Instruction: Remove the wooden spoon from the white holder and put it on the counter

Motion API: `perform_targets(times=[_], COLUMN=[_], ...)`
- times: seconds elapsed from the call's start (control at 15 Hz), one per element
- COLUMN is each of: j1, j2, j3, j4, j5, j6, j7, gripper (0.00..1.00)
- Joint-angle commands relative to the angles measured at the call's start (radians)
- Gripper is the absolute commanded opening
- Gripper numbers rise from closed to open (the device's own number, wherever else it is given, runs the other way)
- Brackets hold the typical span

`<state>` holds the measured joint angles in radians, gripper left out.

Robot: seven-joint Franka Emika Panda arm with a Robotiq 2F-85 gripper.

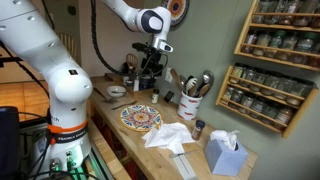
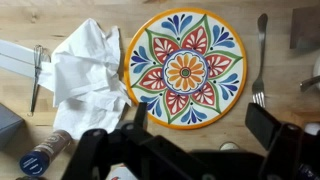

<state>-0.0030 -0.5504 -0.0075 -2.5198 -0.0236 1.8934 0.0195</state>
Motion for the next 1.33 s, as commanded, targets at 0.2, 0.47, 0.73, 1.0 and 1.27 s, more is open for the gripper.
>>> perform_targets(times=[0.2,0.47,0.73,1.0,1.27], j1=[-0.003,-0.008,-0.008,-0.016,-0.017], j2=[0.002,0.084,0.174,0.236,0.277], j3=[0.002,-0.008,0.005,0.008,0.008], j4=[0.002,0.092,0.212,0.288,0.308], j5=[0.001,0.12,0.279,0.405,0.526], j6=[-0.002,-0.057,-0.013,0.047,0.189], j7=[-0.001,0.12,0.245,0.372,0.465], gripper=[1.0,1.0,1.0,1.0,1.0])
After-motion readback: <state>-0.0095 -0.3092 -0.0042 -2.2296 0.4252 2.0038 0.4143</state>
